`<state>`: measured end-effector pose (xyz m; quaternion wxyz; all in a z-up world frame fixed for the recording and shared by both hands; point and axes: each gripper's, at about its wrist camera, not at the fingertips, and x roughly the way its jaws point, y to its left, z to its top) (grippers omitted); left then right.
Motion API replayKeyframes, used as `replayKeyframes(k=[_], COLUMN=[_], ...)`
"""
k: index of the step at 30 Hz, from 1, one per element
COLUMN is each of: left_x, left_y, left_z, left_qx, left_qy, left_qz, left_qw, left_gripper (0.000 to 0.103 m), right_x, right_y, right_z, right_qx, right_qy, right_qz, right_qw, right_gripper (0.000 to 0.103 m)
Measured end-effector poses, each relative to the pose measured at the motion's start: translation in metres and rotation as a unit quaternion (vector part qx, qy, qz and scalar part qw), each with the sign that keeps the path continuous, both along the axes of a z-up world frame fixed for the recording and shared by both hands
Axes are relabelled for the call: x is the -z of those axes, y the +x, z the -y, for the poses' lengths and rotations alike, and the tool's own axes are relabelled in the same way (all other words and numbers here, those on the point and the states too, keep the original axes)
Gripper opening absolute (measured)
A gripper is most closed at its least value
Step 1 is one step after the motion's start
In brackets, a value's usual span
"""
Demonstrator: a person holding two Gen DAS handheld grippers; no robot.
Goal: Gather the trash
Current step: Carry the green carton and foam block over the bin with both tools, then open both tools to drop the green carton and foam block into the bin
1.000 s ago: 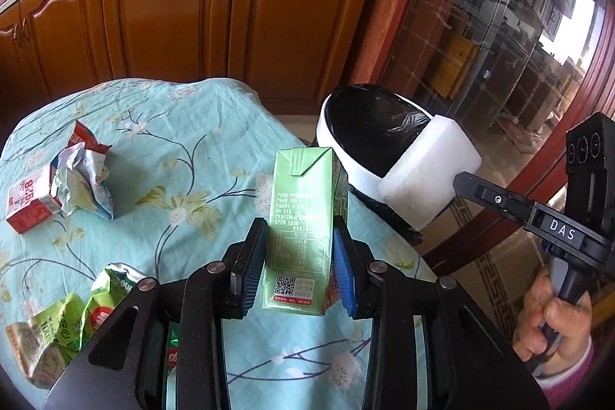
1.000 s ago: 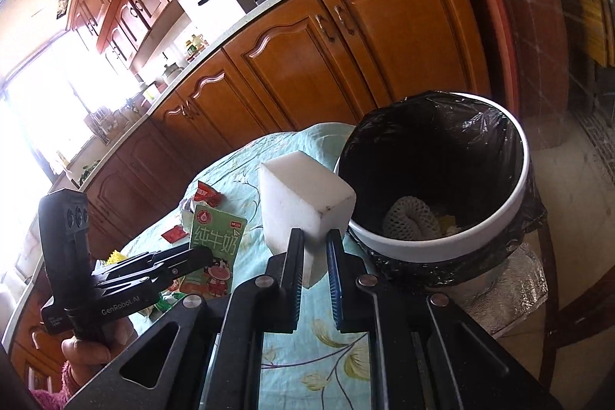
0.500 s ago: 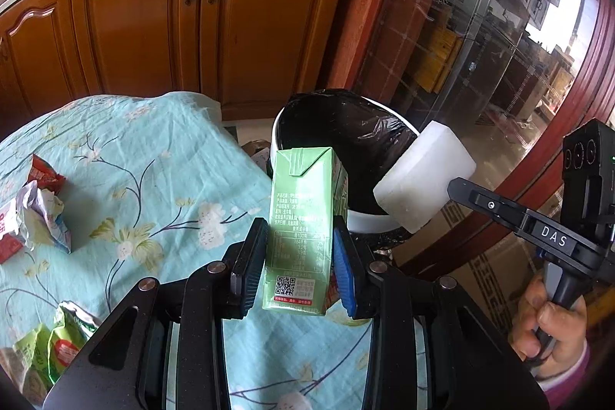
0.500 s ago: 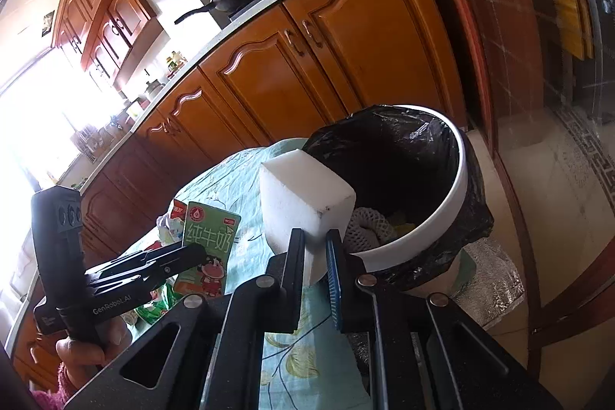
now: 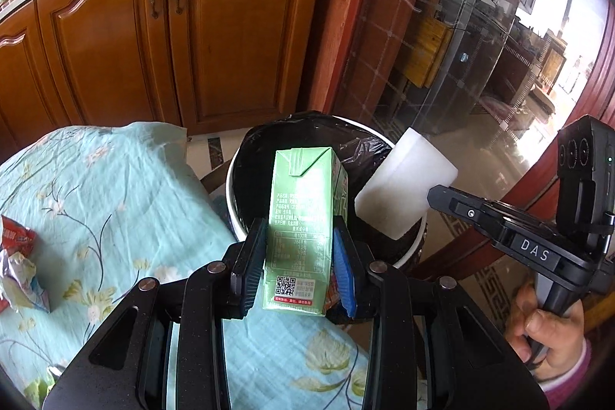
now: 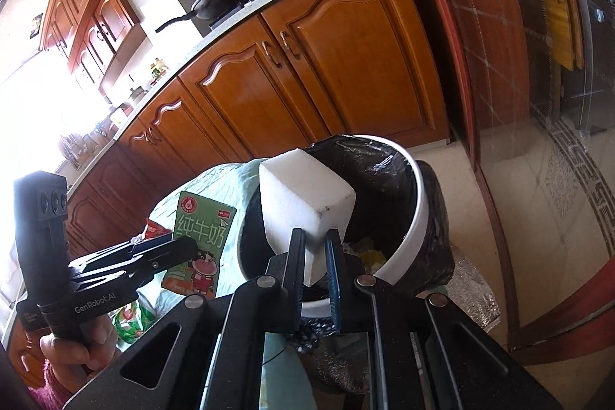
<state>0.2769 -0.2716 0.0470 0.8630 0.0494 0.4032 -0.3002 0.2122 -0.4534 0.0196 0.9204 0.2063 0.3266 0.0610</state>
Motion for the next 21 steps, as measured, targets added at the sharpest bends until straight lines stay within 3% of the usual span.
replayKeyframes(k=[18, 21], left_x=[0.022, 0.025], left_y=[0.033, 0.034], left_z=[0.035, 0.035], left_qx=[0.008, 0.008], left_qy=[0.041, 0.039], left_qz=[-0.021, -0.031], left_qw=[0.9989, 0.9987], left_gripper=[0.031, 0.033], right_x=[0.01, 0.01], right_y=[0.036, 0.039], right_z=[0.009, 0.01], right_qx=[-0.014, -0.017], right_qy=[-0.052, -0.05], right_qz=[-0.048, -0.053], right_qw=[0.997, 0.997], right_gripper=[0.011, 0.016])
